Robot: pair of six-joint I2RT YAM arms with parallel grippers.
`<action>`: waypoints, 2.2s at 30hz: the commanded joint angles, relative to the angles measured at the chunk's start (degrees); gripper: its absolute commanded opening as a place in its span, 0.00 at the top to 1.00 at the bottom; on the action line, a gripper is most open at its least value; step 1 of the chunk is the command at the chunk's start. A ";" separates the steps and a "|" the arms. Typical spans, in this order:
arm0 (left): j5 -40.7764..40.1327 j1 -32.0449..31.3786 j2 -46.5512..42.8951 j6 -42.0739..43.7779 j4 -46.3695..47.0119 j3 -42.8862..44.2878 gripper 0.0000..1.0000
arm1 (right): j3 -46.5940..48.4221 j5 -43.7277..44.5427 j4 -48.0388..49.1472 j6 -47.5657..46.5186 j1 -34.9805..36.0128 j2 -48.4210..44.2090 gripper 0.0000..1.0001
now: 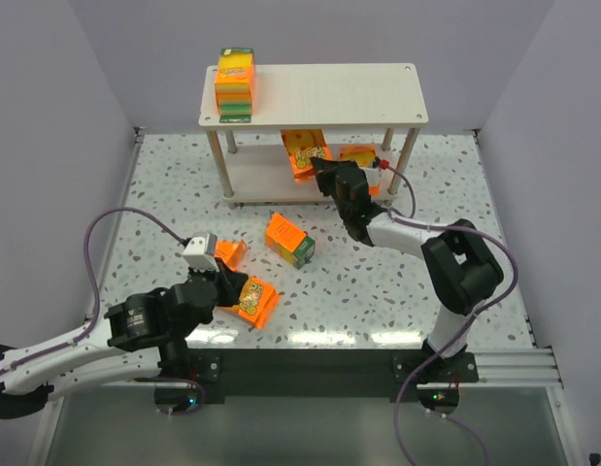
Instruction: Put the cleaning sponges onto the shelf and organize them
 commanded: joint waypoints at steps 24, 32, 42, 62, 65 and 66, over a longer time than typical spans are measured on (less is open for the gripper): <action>-1.40 0.27 0.85 -3.08 -1.75 2.47 1.00 | 13.07 20.01 -22.03 20.15 3.55 12.21 0.99; -1.40 0.27 1.29 -3.08 -1.66 2.56 1.00 | 9.21 17.82 -12.36 15.41 3.55 10.38 0.42; -4.12 0.27 4.01 -0.71 2.20 1.69 1.00 | -1.49 11.58 -10.69 7.59 3.64 -4.80 0.24; 6.33 13.10 16.07 8.35 16.80 -2.10 1.00 | -7.32 -6.62 -38.03 -72.29 14.71 -18.39 0.12; 5.81 13.10 12.64 6.85 14.43 -2.62 1.00 | -6.88 -4.25 -33.82 -80.37 15.68 -16.79 0.06; 5.80 13.10 10.72 6.15 13.90 -3.15 1.00 | -7.75 -4.16 -31.80 -84.48 15.86 -16.18 0.05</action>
